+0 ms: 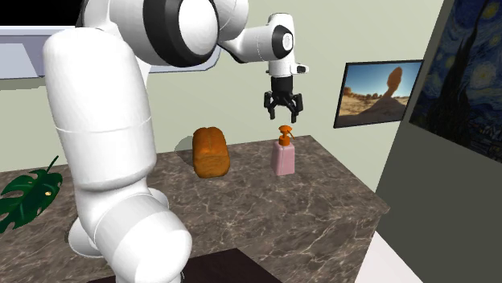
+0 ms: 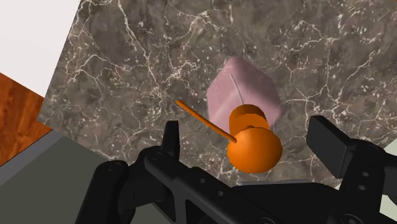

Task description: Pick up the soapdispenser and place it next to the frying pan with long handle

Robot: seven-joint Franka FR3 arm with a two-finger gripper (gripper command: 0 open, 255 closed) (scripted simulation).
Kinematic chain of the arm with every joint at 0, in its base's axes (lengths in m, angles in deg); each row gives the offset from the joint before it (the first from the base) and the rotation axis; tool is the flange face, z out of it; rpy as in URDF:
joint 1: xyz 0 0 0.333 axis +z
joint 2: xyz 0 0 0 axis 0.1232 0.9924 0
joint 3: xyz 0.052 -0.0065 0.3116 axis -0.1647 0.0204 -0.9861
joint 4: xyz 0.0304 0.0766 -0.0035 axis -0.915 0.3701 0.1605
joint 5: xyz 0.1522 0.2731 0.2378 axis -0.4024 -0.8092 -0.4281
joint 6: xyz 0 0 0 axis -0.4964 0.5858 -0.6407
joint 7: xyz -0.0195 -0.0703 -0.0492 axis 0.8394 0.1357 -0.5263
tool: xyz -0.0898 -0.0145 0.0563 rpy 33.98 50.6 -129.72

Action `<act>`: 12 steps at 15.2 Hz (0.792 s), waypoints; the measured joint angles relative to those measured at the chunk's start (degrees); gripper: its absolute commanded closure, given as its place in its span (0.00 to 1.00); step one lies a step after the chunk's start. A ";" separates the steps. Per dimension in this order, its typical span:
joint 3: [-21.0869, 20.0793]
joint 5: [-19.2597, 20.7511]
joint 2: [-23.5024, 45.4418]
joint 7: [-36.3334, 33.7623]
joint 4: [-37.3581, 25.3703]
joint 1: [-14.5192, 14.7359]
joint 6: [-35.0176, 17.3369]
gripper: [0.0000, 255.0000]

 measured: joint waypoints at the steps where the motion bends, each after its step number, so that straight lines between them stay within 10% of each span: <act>1: 0.02 0.22 1.97 0.00 -1.58 0.03 -0.22 0.00; 6: -0.24 1.42 12.68 -1.04 -12.08 1.08 0.40 0.00; 12: -0.02 1.80 14.89 -1.28 -10.35 0.91 -3.46 0.00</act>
